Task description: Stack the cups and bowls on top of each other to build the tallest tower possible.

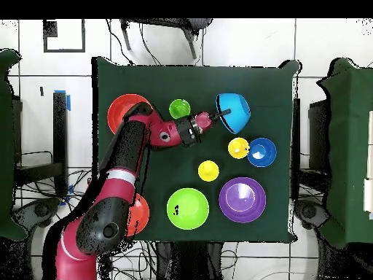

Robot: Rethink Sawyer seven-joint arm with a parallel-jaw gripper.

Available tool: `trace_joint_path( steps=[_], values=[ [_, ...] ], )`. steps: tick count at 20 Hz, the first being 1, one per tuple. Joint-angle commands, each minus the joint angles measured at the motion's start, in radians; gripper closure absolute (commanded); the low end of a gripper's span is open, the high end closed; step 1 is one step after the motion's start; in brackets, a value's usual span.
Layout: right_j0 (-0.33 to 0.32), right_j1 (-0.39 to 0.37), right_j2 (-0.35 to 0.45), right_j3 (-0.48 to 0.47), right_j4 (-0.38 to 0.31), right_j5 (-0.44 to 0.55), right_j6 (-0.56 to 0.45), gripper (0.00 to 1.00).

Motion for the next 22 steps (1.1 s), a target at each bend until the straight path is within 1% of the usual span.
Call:
trace_joint_path(
  steps=[1,6,12,19,22],
  values=[
    [-0.034,0.051,0.095,-0.091,0.053,0.011,0.216,1.00],
    [-0.028,0.042,0.092,-0.071,0.065,0.012,0.219,1.00],
    [-0.033,0.052,0.101,-0.088,0.072,0.016,0.210,1.00],
    [-0.044,0.057,0.148,-0.112,0.110,-0.012,0.180,1.00],
    [-0.052,0.070,0.163,-0.132,0.121,-0.023,0.183,1.00]
  ],
)
